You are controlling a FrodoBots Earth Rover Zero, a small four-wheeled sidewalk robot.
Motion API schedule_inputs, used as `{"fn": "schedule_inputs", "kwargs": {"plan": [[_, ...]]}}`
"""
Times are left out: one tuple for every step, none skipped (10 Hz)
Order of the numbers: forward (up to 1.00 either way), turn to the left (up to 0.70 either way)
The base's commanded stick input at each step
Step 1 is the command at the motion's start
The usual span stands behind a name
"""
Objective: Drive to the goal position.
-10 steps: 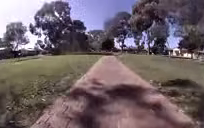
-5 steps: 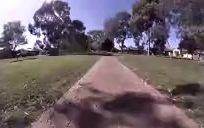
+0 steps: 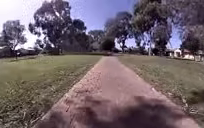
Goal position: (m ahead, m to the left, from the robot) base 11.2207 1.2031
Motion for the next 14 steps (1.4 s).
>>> {"fn": "schedule_inputs", "kwargs": {"plan": [[0.7,0.0],[0.7,0.0],[0.7,0.0],[0.7,0.0],[0.7,0.0],[0.7,-0.3],[0.7,-0.2],[0.7,-0.09],[0.7,0.0],[0.7,0.0],[0.7,0.0],[0.7,0.01],[0.7,0.01],[0.7,0.0]]}}
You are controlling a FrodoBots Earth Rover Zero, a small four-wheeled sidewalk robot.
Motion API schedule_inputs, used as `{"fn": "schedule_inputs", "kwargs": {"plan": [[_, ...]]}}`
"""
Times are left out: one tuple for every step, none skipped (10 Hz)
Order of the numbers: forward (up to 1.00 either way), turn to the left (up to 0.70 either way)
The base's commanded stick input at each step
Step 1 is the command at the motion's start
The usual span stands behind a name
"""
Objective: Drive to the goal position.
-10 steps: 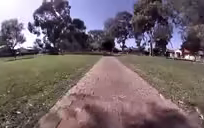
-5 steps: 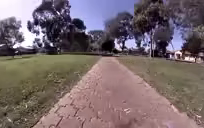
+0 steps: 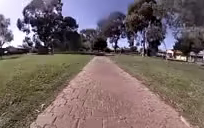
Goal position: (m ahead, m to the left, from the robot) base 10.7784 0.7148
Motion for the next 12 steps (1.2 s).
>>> {"fn": "schedule_inputs", "kwargs": {"plan": [[0.7,0.0],[0.7,0.0],[0.7,0.0],[0.7,0.0],[0.7,0.0],[0.7,0.0],[0.7,0.02],[0.7,0.04],[0.7,0.31],[0.7,0.26],[0.7,0.21],[0.7,0.02]]}}
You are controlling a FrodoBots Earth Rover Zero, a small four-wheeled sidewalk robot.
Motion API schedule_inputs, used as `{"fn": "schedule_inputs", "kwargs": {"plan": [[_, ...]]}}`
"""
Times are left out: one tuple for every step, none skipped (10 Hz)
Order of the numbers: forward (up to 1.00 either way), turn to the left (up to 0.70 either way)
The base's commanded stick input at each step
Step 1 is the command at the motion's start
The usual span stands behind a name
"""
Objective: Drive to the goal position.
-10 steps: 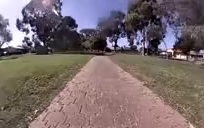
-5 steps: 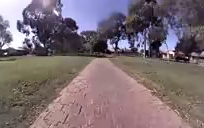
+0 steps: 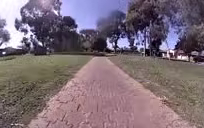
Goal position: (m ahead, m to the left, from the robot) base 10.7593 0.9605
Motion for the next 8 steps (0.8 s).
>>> {"fn": "schedule_inputs", "kwargs": {"plan": [[0.7,0.01],[0.7,0.0],[0.7,0.0],[0.7,0.0],[0.7,0.0],[0.7,0.0],[0.7,0.0],[0.7,0.0]]}}
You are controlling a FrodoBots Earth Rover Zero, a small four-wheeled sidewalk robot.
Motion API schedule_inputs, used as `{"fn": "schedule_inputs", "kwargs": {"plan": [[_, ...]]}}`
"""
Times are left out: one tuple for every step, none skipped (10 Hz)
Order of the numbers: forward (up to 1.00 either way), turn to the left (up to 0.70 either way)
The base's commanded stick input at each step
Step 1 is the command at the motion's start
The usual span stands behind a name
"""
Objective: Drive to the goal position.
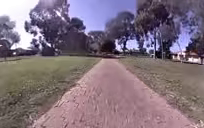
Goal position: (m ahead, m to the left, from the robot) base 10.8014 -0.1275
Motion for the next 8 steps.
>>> {"fn": "schedule_inputs", "kwargs": {"plan": [[0.7,0.0],[0.7,0.0],[0.7,0.0],[0.7,0.0],[0.7,0.0],[0.7,0.0],[0.7,0.0],[0.7,0.0]]}}
